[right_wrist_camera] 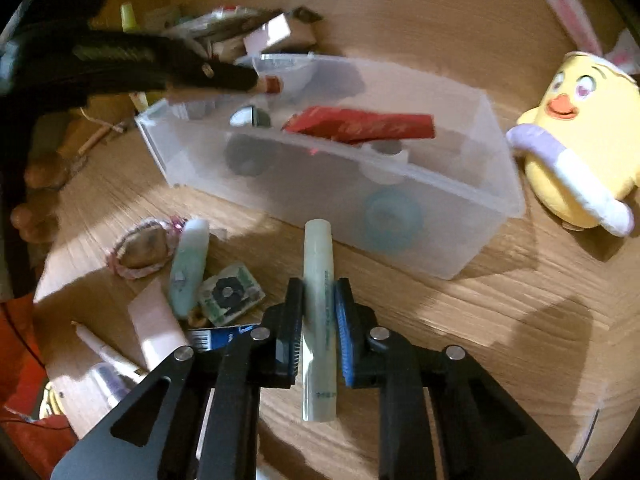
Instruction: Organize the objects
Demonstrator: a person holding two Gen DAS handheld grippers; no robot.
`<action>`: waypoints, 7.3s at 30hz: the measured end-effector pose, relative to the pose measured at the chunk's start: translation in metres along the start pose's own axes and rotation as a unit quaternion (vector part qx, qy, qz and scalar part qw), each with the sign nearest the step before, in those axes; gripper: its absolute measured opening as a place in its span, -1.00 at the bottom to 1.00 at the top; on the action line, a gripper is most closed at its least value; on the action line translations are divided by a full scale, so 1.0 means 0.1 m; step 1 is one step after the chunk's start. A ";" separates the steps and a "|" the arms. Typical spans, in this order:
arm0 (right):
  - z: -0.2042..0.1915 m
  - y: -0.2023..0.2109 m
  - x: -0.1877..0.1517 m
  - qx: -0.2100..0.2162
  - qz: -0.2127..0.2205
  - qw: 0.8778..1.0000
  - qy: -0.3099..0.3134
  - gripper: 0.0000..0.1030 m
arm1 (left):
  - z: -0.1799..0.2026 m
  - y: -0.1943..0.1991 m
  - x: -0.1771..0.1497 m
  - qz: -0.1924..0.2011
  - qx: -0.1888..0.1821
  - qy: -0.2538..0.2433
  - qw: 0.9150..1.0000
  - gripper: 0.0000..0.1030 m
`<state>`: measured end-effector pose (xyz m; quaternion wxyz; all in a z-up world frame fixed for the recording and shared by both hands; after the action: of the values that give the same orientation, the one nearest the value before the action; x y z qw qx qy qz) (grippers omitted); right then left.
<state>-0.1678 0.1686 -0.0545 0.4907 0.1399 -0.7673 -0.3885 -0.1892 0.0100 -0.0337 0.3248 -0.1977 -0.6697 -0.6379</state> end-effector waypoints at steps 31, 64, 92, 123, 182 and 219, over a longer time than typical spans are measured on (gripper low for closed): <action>0.12 0.52 1.04 -0.067 0.122 0.990 -0.011 -0.72 | 0.04 0.27 0.04 0.052 -0.006 -0.025 0.998 0.01; 0.37 -0.11 0.94 -0.076 0.034 0.995 -0.051 -0.53 | -0.24 0.57 -0.48 0.071 0.025 -0.033 0.997 0.52; -0.34 0.14 0.12 -0.027 0.032 0.999 -0.032 -0.11 | -0.44 0.46 -1.39 -0.020 0.041 -0.066 0.997 0.31; -0.47 -0.33 -0.01 -0.017 -0.041 0.999 0.006 -0.21 | -0.24 0.20 -1.26 -0.040 -0.005 -0.106 0.994 -0.35; -0.34 0.27 0.10 0.001 0.062 0.998 -0.023 -0.56 | -0.35 0.16 -1.15 -0.041 0.070 -0.164 0.983 -0.45; -0.10 0.73 0.91 -0.038 0.151 0.988 0.007 -0.56 | -0.06 0.63 -0.10 0.072 -0.002 -0.055 0.996 -0.59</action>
<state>-0.1902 0.1583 0.0599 0.5537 0.0063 -0.7612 -0.3374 -0.1380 0.0128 0.0048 0.3323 -0.2811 -0.6696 -0.6019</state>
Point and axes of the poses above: each gripper's, at about its wrist camera, not at the fingertips, and y roughly against the way its jaws point, z to its right, x to its top, the point moved 6 cm from there along -y, roughly the way its jaws point, and after that the axes turned 13 degrees about x, right-handed, at the moved point
